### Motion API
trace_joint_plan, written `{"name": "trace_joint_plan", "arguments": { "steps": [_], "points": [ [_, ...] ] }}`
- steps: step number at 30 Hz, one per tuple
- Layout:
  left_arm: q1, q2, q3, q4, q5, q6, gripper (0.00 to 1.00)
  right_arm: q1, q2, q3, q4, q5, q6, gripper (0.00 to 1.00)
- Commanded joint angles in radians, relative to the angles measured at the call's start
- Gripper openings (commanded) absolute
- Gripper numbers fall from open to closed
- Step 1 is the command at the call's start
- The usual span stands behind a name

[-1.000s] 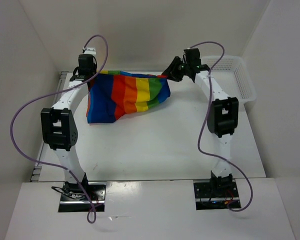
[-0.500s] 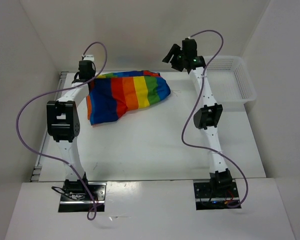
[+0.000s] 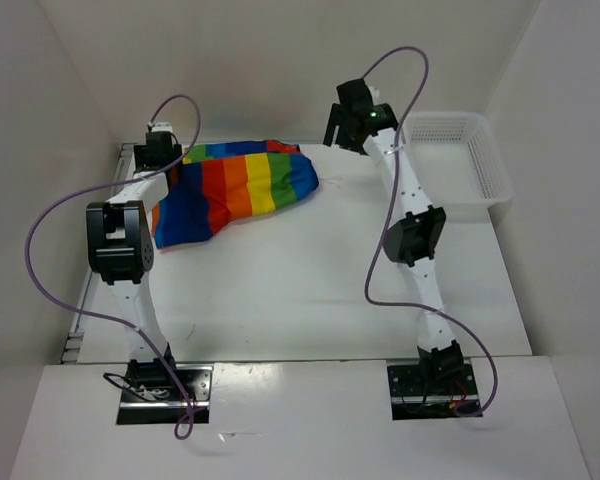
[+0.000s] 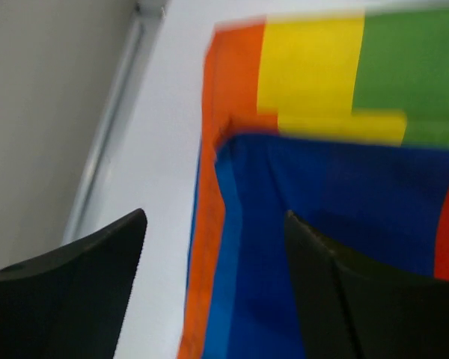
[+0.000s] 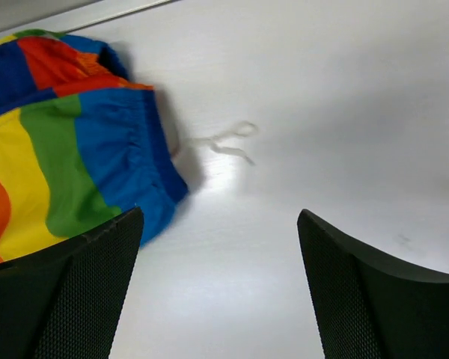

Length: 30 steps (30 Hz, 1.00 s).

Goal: Fold and stack the shorts
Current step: Fold the shorts

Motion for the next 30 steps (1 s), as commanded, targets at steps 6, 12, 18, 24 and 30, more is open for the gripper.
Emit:
{"name": "trace_joint_plan", "arguments": {
  "steps": [6, 12, 18, 24, 30],
  "points": [
    [-0.005, -0.156, -0.021, -0.411, 0.063, 0.0, 0.92, 0.178, -0.924, -0.937, 0.314, 0.414, -0.336, 0.99],
    [-0.005, -0.275, -0.185, -0.471, 0.072, 0.0, 0.94, 0.177, -0.988, -1.418, 0.693, 0.046, -0.217, 0.96],
    [0.004, -0.361, -0.343, -0.471, 0.073, 0.0, 0.96, 0.112, -0.694, -1.39, 1.02, -0.172, -0.007, 0.83],
    [0.004, -0.395, -0.397, -0.447, 0.118, 0.0, 0.97, 0.058, -0.418, -1.112, 0.927, -0.211, -0.064, 0.88],
    [0.106, -0.219, -0.29, -0.537, 0.216, 0.0, 0.99, 0.017, -0.27, -1.011, 0.902, -0.34, -0.01, 0.88]
  ]
}}
